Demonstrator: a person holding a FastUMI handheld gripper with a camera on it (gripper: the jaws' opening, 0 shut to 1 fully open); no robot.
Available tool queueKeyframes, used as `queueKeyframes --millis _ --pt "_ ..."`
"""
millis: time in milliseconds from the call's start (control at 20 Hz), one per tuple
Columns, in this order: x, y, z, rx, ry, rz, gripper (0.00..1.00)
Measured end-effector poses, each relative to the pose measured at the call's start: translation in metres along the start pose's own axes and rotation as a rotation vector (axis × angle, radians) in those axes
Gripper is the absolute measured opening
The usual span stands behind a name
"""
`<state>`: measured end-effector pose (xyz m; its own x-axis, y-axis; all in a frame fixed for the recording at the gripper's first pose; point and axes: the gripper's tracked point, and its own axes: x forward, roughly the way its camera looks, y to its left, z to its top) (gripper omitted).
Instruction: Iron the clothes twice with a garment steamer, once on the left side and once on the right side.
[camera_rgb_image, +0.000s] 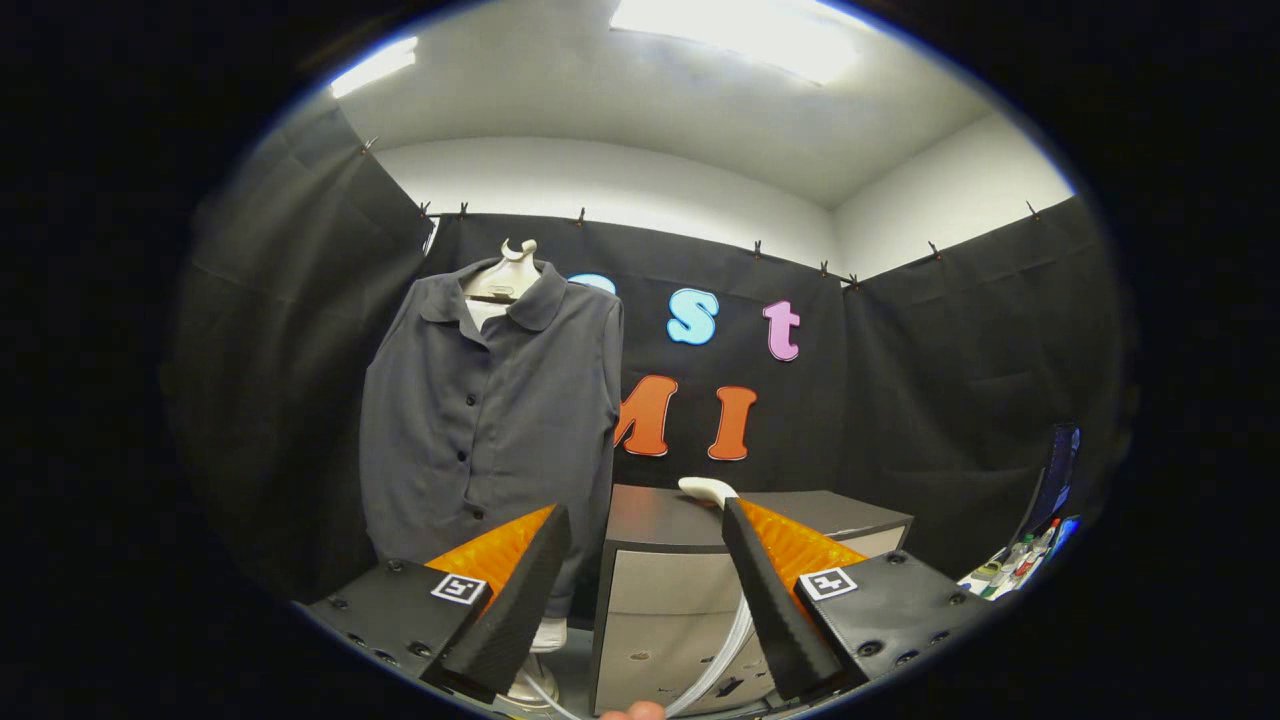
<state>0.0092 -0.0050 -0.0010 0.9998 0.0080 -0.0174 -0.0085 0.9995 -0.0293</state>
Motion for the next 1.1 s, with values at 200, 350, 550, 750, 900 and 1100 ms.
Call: queueKeyframes --millis 200,350,550,750,900,1100 --pt "-0.001 0.002 0.012 -0.003 -0.006 0.025 0.98" --pt "0.001 -0.015 0.02 -0.032 -0.009 0.001 0.98" --pt "0.029 -0.041 0.036 -0.024 -0.022 0.011 0.98" --pt "0.077 -0.101 0.044 -0.022 0.019 -0.066 0.97" --pt "0.123 -0.146 0.041 0.008 0.066 -0.139 0.98" --pt "0.193 -0.175 0.009 0.1 0.154 -0.142 0.98"
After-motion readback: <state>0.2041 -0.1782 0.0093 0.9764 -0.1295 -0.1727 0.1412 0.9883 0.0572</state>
